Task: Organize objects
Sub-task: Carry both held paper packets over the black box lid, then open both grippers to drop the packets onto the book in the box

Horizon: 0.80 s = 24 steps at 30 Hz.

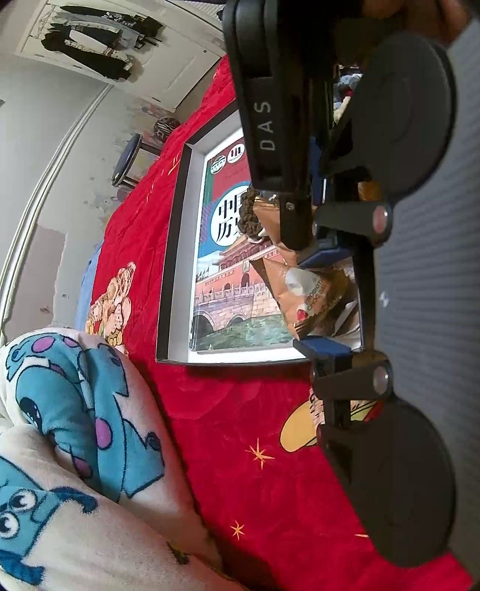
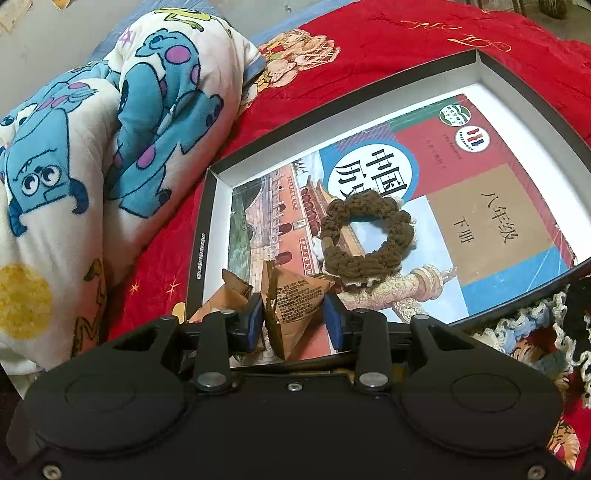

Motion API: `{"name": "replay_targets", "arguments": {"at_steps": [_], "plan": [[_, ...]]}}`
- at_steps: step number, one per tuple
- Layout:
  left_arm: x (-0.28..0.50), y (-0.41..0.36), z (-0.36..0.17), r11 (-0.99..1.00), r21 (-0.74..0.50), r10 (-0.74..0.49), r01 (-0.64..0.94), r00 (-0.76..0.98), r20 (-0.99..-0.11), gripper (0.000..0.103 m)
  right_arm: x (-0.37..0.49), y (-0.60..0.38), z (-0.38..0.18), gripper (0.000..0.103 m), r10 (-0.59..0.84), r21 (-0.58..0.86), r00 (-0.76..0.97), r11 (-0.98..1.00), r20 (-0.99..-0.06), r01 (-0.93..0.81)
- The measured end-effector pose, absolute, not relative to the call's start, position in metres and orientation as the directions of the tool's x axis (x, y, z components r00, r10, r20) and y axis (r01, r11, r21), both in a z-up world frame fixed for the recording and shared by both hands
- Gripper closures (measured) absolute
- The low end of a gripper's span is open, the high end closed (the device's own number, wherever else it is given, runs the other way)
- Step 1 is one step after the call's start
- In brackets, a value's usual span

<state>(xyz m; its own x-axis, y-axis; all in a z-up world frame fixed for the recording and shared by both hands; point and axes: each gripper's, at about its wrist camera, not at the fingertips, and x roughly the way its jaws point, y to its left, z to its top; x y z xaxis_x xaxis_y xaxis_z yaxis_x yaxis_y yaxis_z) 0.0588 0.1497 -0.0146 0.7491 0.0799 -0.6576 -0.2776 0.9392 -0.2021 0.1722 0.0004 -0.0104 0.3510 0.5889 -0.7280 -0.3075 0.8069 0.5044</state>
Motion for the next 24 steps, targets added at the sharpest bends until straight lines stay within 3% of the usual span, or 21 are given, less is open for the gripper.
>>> {"name": "replay_targets", "arguments": {"at_steps": [5,10,13,24], "plan": [[0.058,0.146,-0.013,0.937,-0.198,0.087,-0.289,0.74,-0.667,0.041,0.17,0.0,-0.006,0.059,0.588,0.506,0.348,0.807,-0.73,-0.304],[0.052,0.145,-0.004,0.936,-0.205,0.087,-0.286,0.752,-0.653,0.034,0.165,-0.007,0.007,0.031,0.634,0.548,0.332,0.772,-0.698,-0.322],[0.046,0.148,0.007,0.93,-0.212,0.105,-0.299,0.772,-0.627,0.03,0.16,-0.012,0.024,0.026,0.627,0.524,0.355,0.777,-0.694,-0.348],[0.026,0.139,0.037,0.931,-0.225,0.123,-0.287,0.829,-0.546,0.028,0.135,-0.126,0.118,0.02,0.546,0.491,0.608,0.826,-0.576,-0.277]]}}
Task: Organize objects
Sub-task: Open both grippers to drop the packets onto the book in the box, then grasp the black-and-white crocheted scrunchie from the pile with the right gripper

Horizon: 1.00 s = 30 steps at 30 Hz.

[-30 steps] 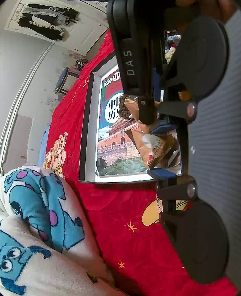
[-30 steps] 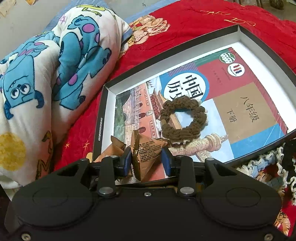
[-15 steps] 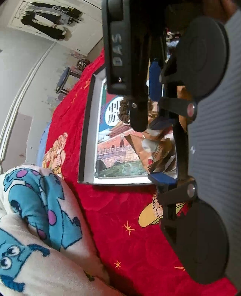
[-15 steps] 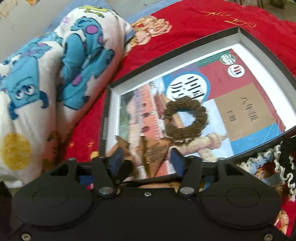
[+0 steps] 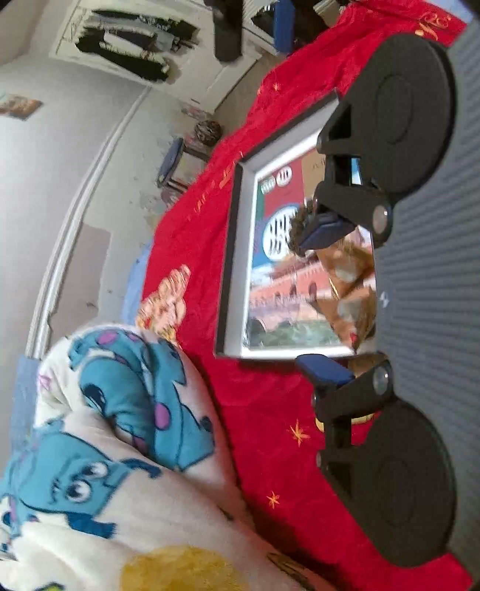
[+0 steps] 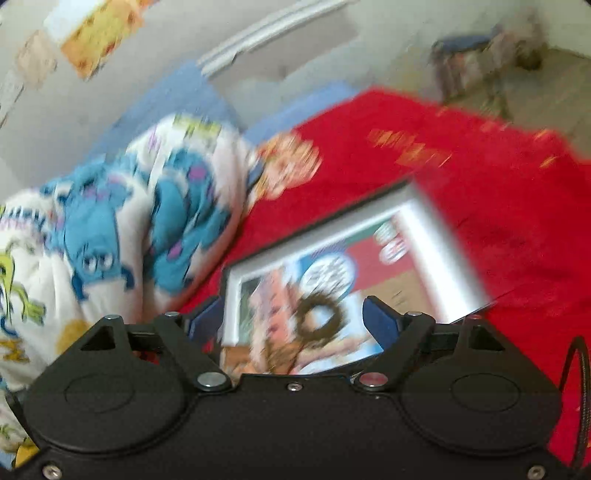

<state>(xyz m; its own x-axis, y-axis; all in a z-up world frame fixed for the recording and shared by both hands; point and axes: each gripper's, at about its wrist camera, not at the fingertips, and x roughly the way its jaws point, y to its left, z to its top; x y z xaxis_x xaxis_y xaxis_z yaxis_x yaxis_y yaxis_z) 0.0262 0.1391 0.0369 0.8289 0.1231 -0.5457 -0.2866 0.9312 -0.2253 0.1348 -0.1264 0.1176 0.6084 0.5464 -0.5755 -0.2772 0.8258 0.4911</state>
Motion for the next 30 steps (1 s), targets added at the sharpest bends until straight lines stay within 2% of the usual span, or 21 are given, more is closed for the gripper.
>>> {"name": "replay_targets", "arguments": {"at_steps": [5,8,12,16,20,25,30], "plan": [[0.018,0.116,0.046,0.955,-0.211,0.075,-0.21,0.856,-0.512,0.028,0.113,-0.184,0.132,0.018,0.455,0.468,0.702,0.862,-0.548,-0.194],[0.009,0.099,0.044,0.956,-0.246,0.011,-0.158,0.86,-0.51,0.028,0.102,-0.207,0.127,0.018,0.406,0.446,0.729,0.881,-0.55,-0.154],[-0.001,0.067,0.037,0.967,-0.249,-0.091,-0.052,0.844,-0.528,0.028,0.092,-0.222,0.108,0.018,0.361,0.415,0.732,0.902,-0.577,-0.118],[0.001,0.042,0.022,0.973,-0.229,-0.143,0.01,0.81,-0.569,0.028,0.096,-0.225,0.08,0.022,0.389,0.453,0.702,0.885,-0.597,-0.107],[0.009,0.034,0.006,0.984,-0.178,-0.098,-0.012,0.799,-0.593,0.028,0.105,-0.21,0.06,0.024,0.433,0.473,0.661,0.871,-0.612,-0.133],[0.021,0.041,-0.006,0.985,-0.111,0.043,-0.133,0.808,-0.587,0.031,0.112,-0.186,0.039,0.027,0.466,0.471,0.609,0.866,-0.642,-0.167],[0.033,0.055,-0.019,0.973,-0.165,0.024,-0.161,0.782,-0.623,0.034,0.126,-0.164,0.019,0.028,0.416,0.406,0.576,0.901,-0.704,-0.154]]}}
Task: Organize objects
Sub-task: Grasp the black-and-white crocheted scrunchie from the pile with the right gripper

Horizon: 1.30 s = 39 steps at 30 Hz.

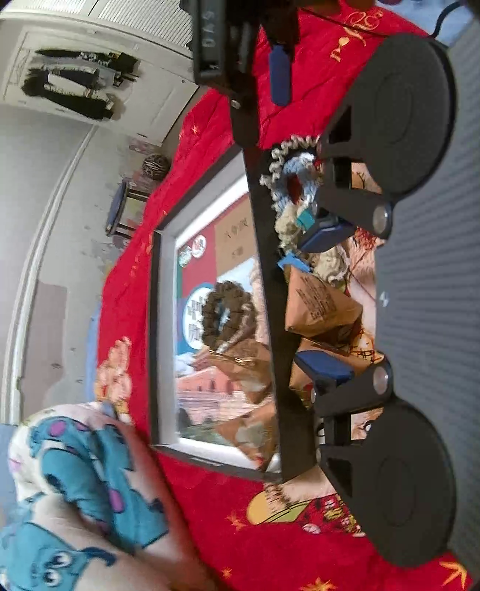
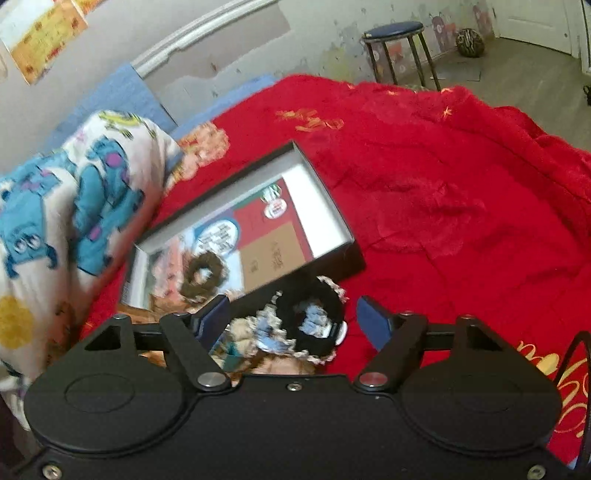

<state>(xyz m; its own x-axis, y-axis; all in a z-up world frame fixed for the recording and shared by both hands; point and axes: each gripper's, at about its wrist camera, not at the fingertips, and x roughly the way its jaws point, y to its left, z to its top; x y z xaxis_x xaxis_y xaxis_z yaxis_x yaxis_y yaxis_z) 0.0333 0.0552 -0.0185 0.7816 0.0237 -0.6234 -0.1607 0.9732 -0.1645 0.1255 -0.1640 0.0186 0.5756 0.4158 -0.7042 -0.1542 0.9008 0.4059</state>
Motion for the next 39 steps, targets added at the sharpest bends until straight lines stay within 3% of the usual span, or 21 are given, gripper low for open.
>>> {"name": "replay_targets", "arguments": {"at_steps": [4,9,21,27,36,39], "plan": [[0.041,0.056,-0.025,0.978,-0.157,0.004,-0.134,0.773,-0.634,0.038,0.139,-0.153,0.001,0.035,0.395,0.395,0.536,0.911,-0.746,-0.122],[0.048,0.062,-0.034,0.976,-0.167,-0.01,-0.139,0.74,-0.672,0.058,0.147,-0.145,-0.015,0.041,0.357,0.353,0.504,0.929,-0.787,-0.107],[0.047,0.061,-0.036,0.979,-0.156,-0.009,-0.13,0.739,-0.673,0.054,0.15,-0.125,-0.027,0.042,0.228,0.183,0.526,0.973,-0.819,-0.138],[0.046,0.061,-0.035,0.979,-0.161,-0.015,-0.127,0.738,-0.674,0.062,0.147,-0.116,-0.028,0.065,0.146,0.075,0.564,0.986,-0.813,-0.146],[0.046,0.062,-0.035,0.979,-0.158,-0.011,-0.129,0.739,-0.673,0.062,0.141,-0.131,-0.017,0.065,0.193,0.153,0.569,0.981,-0.799,-0.119],[0.045,0.061,-0.035,0.98,-0.153,-0.007,-0.13,0.74,-0.672,0.062,0.143,-0.13,-0.019,0.075,0.204,0.159,0.562,0.979,-0.801,-0.129]]}}
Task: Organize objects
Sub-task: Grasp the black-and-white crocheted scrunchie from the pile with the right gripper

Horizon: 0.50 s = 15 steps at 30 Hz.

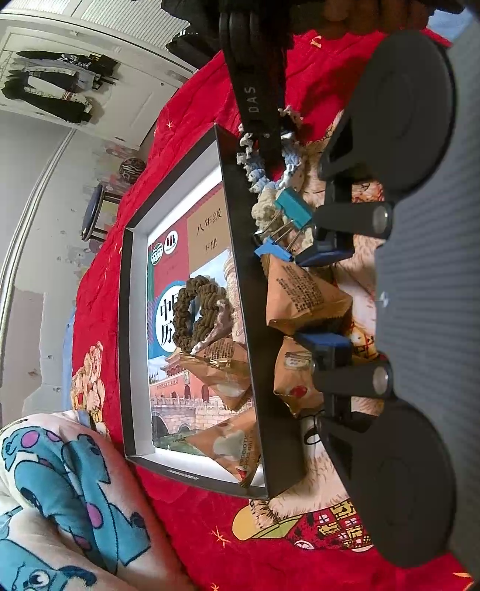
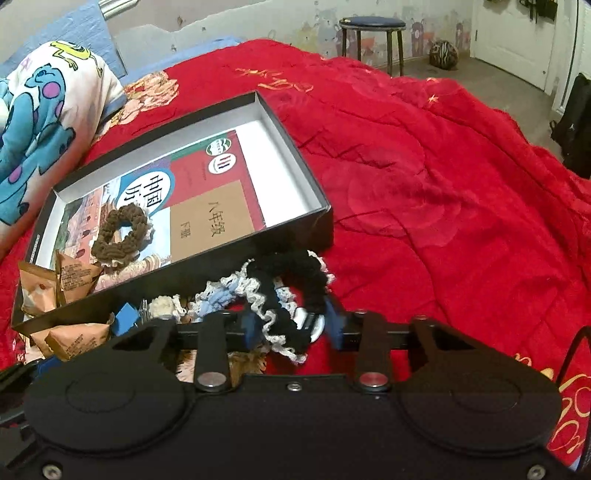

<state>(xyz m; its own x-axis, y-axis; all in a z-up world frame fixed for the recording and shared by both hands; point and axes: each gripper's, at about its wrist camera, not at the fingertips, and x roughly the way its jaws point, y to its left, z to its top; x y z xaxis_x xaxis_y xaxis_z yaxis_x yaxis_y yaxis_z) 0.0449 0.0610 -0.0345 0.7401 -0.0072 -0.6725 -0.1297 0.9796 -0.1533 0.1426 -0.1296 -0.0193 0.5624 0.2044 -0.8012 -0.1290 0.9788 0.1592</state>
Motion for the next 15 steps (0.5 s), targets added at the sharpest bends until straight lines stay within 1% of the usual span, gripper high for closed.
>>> {"name": "replay_targets", "arguments": {"at_steps": [3,5,7,9,11,12,14,15], "plan": [[0.045,0.061,-0.034,0.979,-0.154,-0.007,-0.131,0.74,-0.672,0.062,0.143,-0.125,-0.02,0.078,0.204,0.146,0.567,0.978,-0.798,-0.147],[0.045,0.061,-0.035,0.98,-0.153,-0.007,-0.13,0.74,-0.673,0.061,0.145,-0.123,-0.022,0.077,0.201,0.139,0.559,0.979,-0.804,-0.152],[0.045,0.061,-0.035,0.98,-0.152,-0.006,-0.131,0.739,-0.673,0.061,0.146,-0.122,-0.024,0.07,0.208,0.144,0.553,0.977,-0.807,-0.157],[0.044,0.06,-0.034,0.98,-0.148,-0.003,-0.131,0.739,-0.673,0.06,0.146,-0.118,-0.027,0.068,0.199,0.125,0.554,0.978,-0.808,-0.169],[0.044,0.06,-0.034,0.981,-0.148,-0.004,-0.129,0.74,-0.672,0.061,0.145,-0.114,-0.028,0.07,0.176,0.094,0.562,0.981,-0.808,-0.173],[0.044,0.061,-0.034,0.98,-0.149,-0.005,-0.129,0.74,-0.672,0.062,0.144,-0.112,-0.028,0.075,0.162,0.073,0.568,0.982,-0.807,-0.176],[0.044,0.061,-0.034,0.98,-0.149,-0.002,-0.132,0.741,-0.671,0.065,0.144,-0.113,-0.028,0.079,0.164,0.076,0.571,0.982,-0.804,-0.174],[0.043,0.061,-0.033,0.98,-0.149,-0.001,-0.134,0.744,-0.668,0.066,0.144,-0.115,-0.027,0.082,0.162,0.079,0.576,0.983,-0.801,-0.168]]}}
